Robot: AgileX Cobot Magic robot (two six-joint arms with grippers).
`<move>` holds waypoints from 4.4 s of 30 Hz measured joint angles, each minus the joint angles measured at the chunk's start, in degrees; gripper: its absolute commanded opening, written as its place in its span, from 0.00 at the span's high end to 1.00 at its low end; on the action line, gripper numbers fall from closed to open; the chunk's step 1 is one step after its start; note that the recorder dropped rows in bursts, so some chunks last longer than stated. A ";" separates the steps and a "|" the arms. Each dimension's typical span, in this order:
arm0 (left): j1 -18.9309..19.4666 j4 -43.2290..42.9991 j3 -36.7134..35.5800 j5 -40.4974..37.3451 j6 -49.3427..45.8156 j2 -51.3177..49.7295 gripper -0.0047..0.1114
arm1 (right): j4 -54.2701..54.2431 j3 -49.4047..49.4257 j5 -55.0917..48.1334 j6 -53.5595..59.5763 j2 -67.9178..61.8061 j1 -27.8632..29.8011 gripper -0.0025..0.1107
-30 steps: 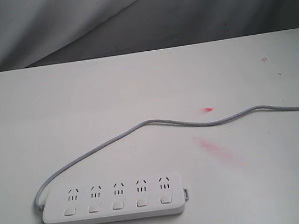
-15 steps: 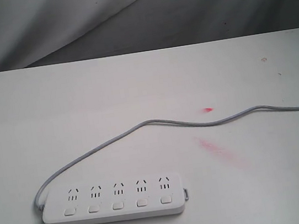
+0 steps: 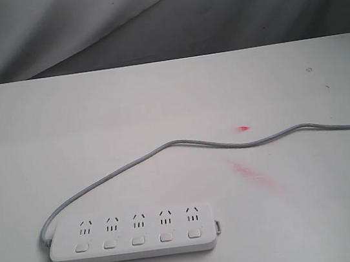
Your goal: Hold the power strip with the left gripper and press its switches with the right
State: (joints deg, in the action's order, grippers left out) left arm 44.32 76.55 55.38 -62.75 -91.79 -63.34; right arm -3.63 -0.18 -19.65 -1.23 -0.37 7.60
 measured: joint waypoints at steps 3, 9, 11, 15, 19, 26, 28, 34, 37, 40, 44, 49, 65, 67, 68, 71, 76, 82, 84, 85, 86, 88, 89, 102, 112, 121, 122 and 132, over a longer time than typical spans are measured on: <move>5.14 0.66 1.33 -5.39 -4.87 -5.71 0.95 | 0.00 0.00 0.00 0.00 0.00 0.00 0.98; 10.04 0.69 6.51 -6.28 -0.15 -16.12 0.95 | 0.00 0.00 0.00 0.00 0.00 0.00 0.98; 10.79 0.16 8.18 -6.32 1.33 -18.75 0.95 | 0.00 0.00 0.00 0.00 0.00 0.00 0.98; 10.91 -4.03 9.04 -6.32 -5.33 -21.52 0.95 | 0.00 0.00 0.00 0.00 0.00 0.00 0.98; 10.91 -7.03 9.20 -6.54 -11.92 -21.67 0.95 | 0.00 0.00 0.00 0.00 0.00 0.00 0.98; 10.91 -7.73 9.41 -6.95 -13.44 -22.94 0.95 | 0.00 0.00 0.00 0.00 0.00 0.00 0.98; 10.91 -8.74 9.38 -6.95 -13.71 -24.19 0.95 | 0.00 0.00 0.00 0.00 0.00 0.00 0.98; 10.91 -8.05 9.38 -6.95 -13.76 -27.58 0.95 | 0.00 0.00 0.00 0.00 0.00 0.00 0.98; 10.91 -8.04 9.38 -6.95 -13.76 -28.70 0.95 | 0.00 0.00 0.00 0.00 0.00 0.00 0.98; 10.91 -8.12 9.38 -6.95 -13.76 -30.50 0.95 | 0.00 0.00 0.00 0.00 0.00 0.00 0.98; 10.91 -11.15 9.38 -7.04 -15.79 -34.09 0.96 | 0.00 0.00 0.00 0.00 0.00 0.00 0.98; 10.32 -24.31 10.36 -7.04 -26.19 -39.46 0.96 | 0.00 0.00 0.00 0.00 0.00 0.00 0.98; -1.96 -45.63 12.32 -6.81 -27.68 -46.13 0.95 | 0.00 0.00 0.00 0.00 0.00 0.00 0.98; -4.48 -46.42 12.32 -6.81 -27.68 -46.13 0.91 | 0.00 0.00 0.00 0.00 0.00 0.00 0.98; -6.10 -46.69 12.32 -6.81 -27.68 -46.13 0.87 | 0.00 0.00 0.00 0.00 0.00 0.00 0.98; -9.49 -47.08 12.32 -6.81 -27.72 -46.05 0.63 | 0.00 0.00 0.00 0.00 0.00 0.00 0.98; -13.17 -45.65 12.32 -6.81 -27.72 -45.23 0.11 | 0.00 0.00 0.00 0.00 0.00 0.00 0.98; -15.04 -40.65 10.14 -6.81 -27.72 -43.37 0.06 | 0.00 0.00 0.00 0.00 0.00 0.00 0.98; -15.29 -38.75 8.21 -6.81 -27.72 -42.90 0.06 | 0.00 0.00 0.00 0.00 0.00 0.00 0.98; -15.28 -37.92 7.05 -6.81 -27.72 -42.63 0.06 | 0.00 0.00 0.00 0.00 0.00 0.00 0.98; -15.41 -37.22 5.90 -6.81 -27.72 -42.50 0.06 | 0.00 0.00 0.00 0.00 0.00 0.00 0.98; -15.53 -36.34 3.80 -6.81 -27.81 -42.13 0.06 | 0.00 0.00 0.00 0.00 0.00 0.00 0.98; -15.53 -35.81 3.04 -6.81 -27.81 -42.13 0.06 | 0.00 0.00 0.00 0.00 0.00 0.00 0.98; -15.91 -33.32 2.34 -6.94 -27.46 -42.13 0.06 | 0.00 0.00 0.00 0.00 0.00 0.00 0.98; -26.97 -42.02 2.34 -6.94 -27.68 -42.13 0.06 | 0.00 0.00 0.00 0.00 0.00 0.00 0.98; -27.64 -39.17 -0.89 -6.84 -27.80 -43.44 0.06 | 0.00 0.00 0.00 0.00 0.00 0.00 0.98; -28.05 -39.17 -1.44 -6.49 -27.80 -43.56 0.06 | 0.00 0.00 0.00 0.00 0.00 0.00 0.98; -30.99 -34.42 -2.75 -0.47 -27.80 -48.12 0.06 | 0.00 0.00 0.00 0.00 0.00 0.00 0.98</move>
State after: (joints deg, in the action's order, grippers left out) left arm 13.33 42.13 52.63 -63.22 -119.59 -111.46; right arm -3.63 -0.18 -19.65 -1.23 -0.37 7.60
